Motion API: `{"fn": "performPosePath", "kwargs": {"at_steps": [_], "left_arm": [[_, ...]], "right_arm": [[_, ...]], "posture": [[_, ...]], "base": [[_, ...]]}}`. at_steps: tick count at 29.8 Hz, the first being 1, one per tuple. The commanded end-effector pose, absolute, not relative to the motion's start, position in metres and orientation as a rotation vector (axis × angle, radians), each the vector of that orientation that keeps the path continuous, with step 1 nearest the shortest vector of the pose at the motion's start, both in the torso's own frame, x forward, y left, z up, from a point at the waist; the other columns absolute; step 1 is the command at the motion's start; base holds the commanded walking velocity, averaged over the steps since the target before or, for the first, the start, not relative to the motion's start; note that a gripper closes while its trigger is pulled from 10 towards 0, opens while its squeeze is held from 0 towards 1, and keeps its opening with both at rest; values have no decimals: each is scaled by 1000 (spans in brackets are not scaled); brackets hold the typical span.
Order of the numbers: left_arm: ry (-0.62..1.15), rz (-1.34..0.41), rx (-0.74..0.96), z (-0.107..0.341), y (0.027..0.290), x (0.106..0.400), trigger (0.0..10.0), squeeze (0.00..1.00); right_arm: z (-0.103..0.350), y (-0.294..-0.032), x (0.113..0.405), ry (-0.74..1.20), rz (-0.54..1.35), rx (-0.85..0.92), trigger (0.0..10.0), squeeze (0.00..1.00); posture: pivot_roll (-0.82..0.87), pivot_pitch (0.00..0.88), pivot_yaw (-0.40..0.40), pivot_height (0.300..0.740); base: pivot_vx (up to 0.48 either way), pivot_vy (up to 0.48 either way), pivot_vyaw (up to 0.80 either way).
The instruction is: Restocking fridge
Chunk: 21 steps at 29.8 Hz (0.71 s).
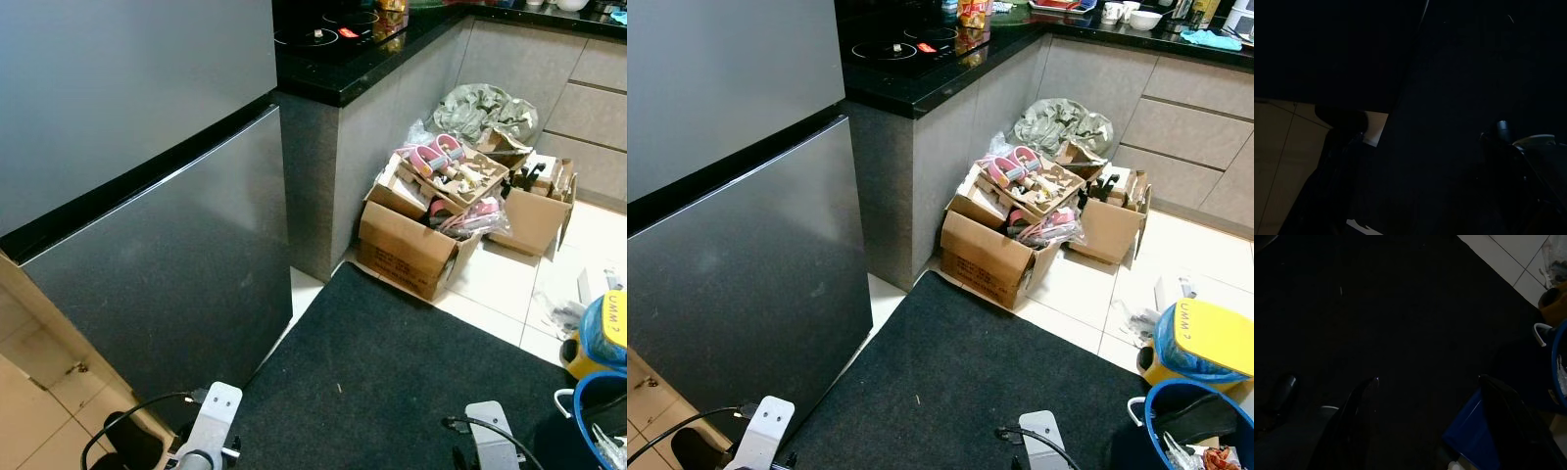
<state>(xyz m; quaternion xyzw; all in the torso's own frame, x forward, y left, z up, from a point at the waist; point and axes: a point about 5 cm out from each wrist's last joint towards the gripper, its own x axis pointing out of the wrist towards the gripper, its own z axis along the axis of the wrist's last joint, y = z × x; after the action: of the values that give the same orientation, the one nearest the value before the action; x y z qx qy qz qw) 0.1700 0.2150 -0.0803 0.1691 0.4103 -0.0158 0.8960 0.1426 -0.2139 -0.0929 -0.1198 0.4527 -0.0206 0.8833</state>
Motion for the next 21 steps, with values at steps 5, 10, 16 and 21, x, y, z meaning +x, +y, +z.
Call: {"fn": "performPosePath", "kwargs": {"at_steps": [5,10,16,21], "left_arm": [[845,-43,351,-81,212,170,10000,0],[852,-43,350,-82,211,168,10000,0],[860,-43,351,-83,213,164,10000,0],[864,-42,352,-83,213,163,10000,0]], "right_arm": [[-92,-217,143,936,-62,-243,10000,0],[-92,-219,142,939,-67,-249,10000,0],[-92,-220,143,934,-74,-252,10000,0],[-92,-219,142,935,-74,-252,10000,0]], "posture": [[-28,0,-40,740],[-32,0,-45,740],[-39,0,-44,740],[-41,0,-43,740]], "base": [[0,0,0],[0,0,0],[0,0,384],[0,0,795]]}}
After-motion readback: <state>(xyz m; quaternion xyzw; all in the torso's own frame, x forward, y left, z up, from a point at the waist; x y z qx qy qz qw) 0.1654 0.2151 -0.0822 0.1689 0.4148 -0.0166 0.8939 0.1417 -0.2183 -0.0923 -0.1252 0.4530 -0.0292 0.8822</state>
